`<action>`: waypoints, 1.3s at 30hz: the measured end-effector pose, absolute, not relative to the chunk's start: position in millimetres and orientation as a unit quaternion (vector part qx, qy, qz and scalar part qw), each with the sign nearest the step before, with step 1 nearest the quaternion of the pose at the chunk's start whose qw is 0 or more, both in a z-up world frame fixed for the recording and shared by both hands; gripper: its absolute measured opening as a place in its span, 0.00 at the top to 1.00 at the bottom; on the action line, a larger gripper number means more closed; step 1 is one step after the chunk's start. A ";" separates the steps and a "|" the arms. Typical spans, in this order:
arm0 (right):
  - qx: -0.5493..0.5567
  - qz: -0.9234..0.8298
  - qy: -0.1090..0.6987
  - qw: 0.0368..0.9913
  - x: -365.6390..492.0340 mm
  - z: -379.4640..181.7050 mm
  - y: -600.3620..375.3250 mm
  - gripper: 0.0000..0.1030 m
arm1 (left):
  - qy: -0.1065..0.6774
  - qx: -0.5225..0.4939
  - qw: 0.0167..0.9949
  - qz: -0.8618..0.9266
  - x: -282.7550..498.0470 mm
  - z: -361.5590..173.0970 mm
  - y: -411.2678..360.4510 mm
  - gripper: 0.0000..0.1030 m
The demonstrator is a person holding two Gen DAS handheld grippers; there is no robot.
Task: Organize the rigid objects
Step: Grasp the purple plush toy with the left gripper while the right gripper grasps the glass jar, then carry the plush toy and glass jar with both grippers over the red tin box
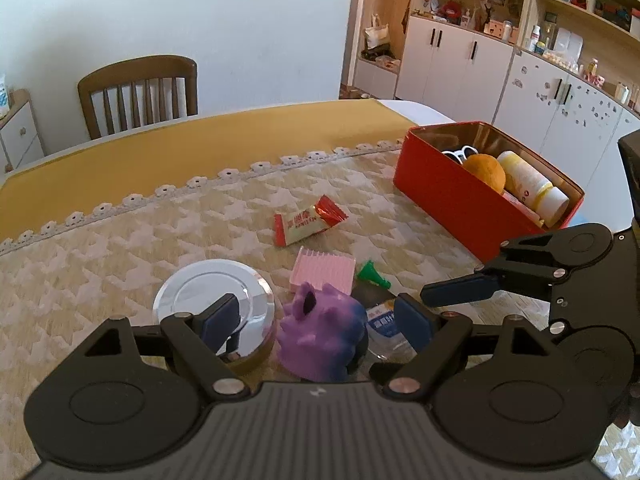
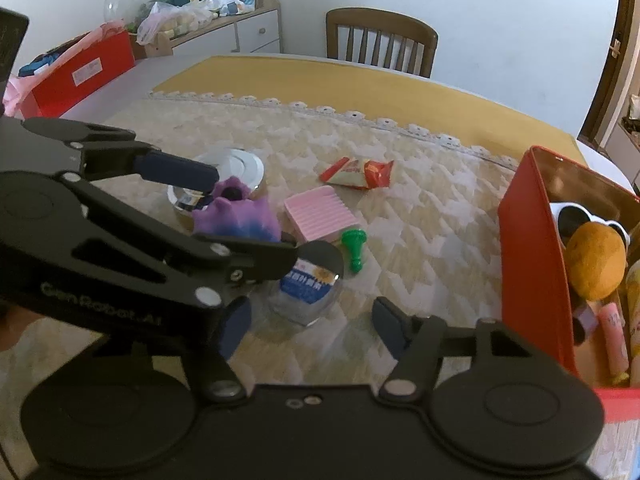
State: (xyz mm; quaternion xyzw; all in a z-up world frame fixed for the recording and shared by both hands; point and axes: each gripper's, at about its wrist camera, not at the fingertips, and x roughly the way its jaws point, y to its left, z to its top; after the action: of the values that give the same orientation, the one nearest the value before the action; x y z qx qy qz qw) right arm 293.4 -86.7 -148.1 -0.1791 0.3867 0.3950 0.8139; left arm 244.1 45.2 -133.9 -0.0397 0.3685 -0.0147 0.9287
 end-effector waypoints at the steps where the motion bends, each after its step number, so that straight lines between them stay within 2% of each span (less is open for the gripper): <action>1: -0.180 0.396 0.385 0.814 294.7 -148.2 -85.7 0.39 | 0.367 -0.041 0.929 -0.012 244.6 -134.0 46.0 0.18; 5: -0.184 0.402 0.379 0.813 298.7 -149.3 -82.3 0.44 | 0.362 -0.042 0.931 -0.013 245.7 -133.9 45.9 0.28; 7: -0.186 0.404 0.375 0.813 299.4 -149.2 -81.4 0.48 | 0.360 -0.040 0.932 -0.019 245.1 -133.7 44.6 0.39; 10: -0.187 0.408 0.372 0.813 300.2 -149.4 -80.6 0.53 | 0.359 -0.039 0.932 -0.022 244.7 -133.8 43.8 0.44; 11: -0.187 0.409 0.371 0.813 300.5 -149.4 -80.0 0.58 | 0.359 -0.038 0.932 -0.022 244.7 -133.8 43.5 0.46; 13: -0.183 0.409 0.373 0.812 301.9 -148.5 -79.4 0.59 | 0.360 -0.031 0.932 -0.024 244.6 -133.9 41.5 0.56; 31: -0.172 0.379 0.373 0.829 284.3 -134.1 -107.5 0.60 | 0.365 -0.029 0.930 -0.004 235.0 -126.3 35.9 0.57; 39: -0.154 0.376 0.367 0.837 269.7 -118.7 -129.2 0.60 | 0.364 0.009 0.931 -0.015 230.2 -126.0 21.1 0.59</action>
State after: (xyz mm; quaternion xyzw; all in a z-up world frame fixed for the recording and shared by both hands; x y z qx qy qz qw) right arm 269.7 -129.2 -118.7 -0.1542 0.3673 0.3762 0.8365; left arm 230.2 21.1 -126.0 0.0089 0.3638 -0.0152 0.9313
